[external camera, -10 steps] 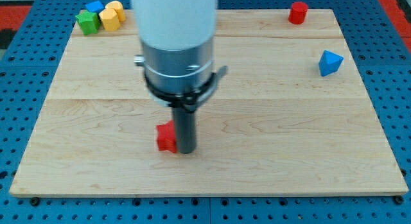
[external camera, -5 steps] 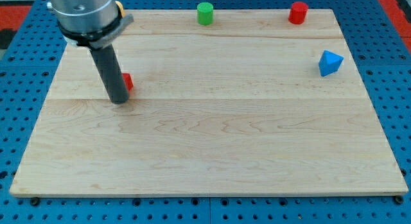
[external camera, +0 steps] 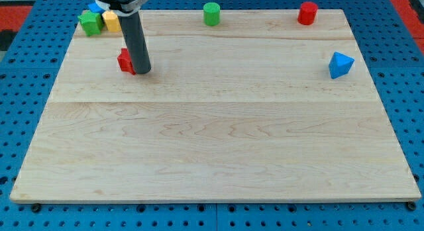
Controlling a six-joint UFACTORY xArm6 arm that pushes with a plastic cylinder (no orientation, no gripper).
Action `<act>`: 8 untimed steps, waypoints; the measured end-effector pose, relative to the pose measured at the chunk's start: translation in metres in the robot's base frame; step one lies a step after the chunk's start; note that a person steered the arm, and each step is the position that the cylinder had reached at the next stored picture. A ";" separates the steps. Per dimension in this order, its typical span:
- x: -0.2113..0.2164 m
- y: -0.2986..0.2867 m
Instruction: Push red star into green star
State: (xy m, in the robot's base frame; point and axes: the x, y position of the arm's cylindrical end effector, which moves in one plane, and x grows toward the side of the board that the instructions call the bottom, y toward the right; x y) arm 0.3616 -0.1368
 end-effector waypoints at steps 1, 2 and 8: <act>-0.004 -0.035; -0.004 -0.066; -0.054 -0.056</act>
State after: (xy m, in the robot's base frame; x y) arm 0.3072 -0.1925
